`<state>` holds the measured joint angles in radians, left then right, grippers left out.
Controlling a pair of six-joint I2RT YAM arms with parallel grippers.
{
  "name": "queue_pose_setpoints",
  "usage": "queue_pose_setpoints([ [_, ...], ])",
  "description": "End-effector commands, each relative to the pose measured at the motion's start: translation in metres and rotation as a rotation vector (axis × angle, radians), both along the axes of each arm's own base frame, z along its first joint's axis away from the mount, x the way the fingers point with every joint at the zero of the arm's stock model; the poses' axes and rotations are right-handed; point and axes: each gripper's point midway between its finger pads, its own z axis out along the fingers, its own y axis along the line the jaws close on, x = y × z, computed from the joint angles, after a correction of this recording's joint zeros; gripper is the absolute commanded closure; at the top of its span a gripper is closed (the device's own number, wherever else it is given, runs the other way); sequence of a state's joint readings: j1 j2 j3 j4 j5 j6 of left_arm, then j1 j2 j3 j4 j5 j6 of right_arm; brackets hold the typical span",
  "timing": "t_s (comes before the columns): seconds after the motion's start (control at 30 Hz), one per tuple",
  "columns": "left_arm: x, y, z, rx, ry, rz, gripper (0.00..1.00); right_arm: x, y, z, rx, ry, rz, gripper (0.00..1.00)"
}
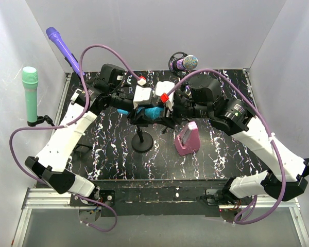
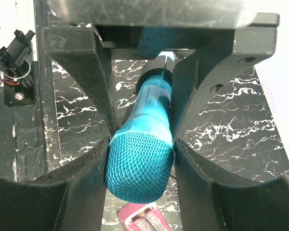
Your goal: Remove the microphone from the stand
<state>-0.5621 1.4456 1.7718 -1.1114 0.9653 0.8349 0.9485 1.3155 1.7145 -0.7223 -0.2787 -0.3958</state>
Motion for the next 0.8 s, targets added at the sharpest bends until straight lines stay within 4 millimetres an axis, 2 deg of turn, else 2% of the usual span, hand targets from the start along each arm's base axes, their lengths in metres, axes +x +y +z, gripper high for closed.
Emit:
queue_pose_setpoints([
  [0.0,0.003,-0.005,0.009,-0.026,-0.029,0.007,0.53,0.003,0.003,0.03,0.109,-0.043,-0.019,0.95],
  [0.07,0.002,-0.007,0.011,-0.031,-0.012,0.004,0.59,0.007,-0.002,0.032,0.117,-0.036,-0.064,0.67],
  [0.1,0.003,-0.008,0.013,-0.034,-0.001,0.007,0.64,0.011,-0.006,0.035,0.125,-0.034,-0.105,0.57],
  [0.13,0.002,-0.009,0.015,-0.04,0.006,0.011,0.66,0.015,-0.013,0.039,0.138,-0.034,-0.143,0.47],
  [0.17,0.002,-0.009,0.017,-0.045,0.012,0.014,0.7,0.018,-0.02,0.043,0.152,-0.025,-0.178,0.3],
  [0.2,0.001,-0.009,0.019,-0.049,0.026,0.022,0.74,0.018,-0.029,0.047,0.166,-0.012,-0.201,0.2],
  [0.27,-0.002,-0.009,0.021,-0.059,0.043,0.028,0.76,0.015,-0.045,0.052,0.191,0.032,-0.225,0.16],
  [0.3,-0.003,-0.009,0.023,-0.068,0.045,0.031,0.81,0.01,-0.05,0.052,0.195,0.06,-0.211,0.15],
  [0.37,-0.004,-0.01,0.026,-0.089,0.059,0.048,1.0,-0.001,-0.064,0.05,0.212,0.128,-0.207,0.14],
  [0.47,-0.006,-0.01,0.027,-0.126,0.065,0.07,1.0,-0.006,-0.073,0.036,0.219,0.203,-0.243,0.14],
  [0.57,-0.007,-0.008,0.035,-0.17,0.026,0.09,1.0,-0.01,-0.074,0.014,0.223,0.271,-0.252,0.16],
  [0.6,-0.005,-0.007,0.04,-0.189,-0.004,0.101,1.0,-0.01,-0.07,-0.001,0.213,0.297,-0.233,0.17],
  [0.77,0.004,-0.002,0.058,-0.227,-0.106,0.158,1.0,-0.02,-0.054,-0.026,0.303,0.262,-0.087,0.17],
])
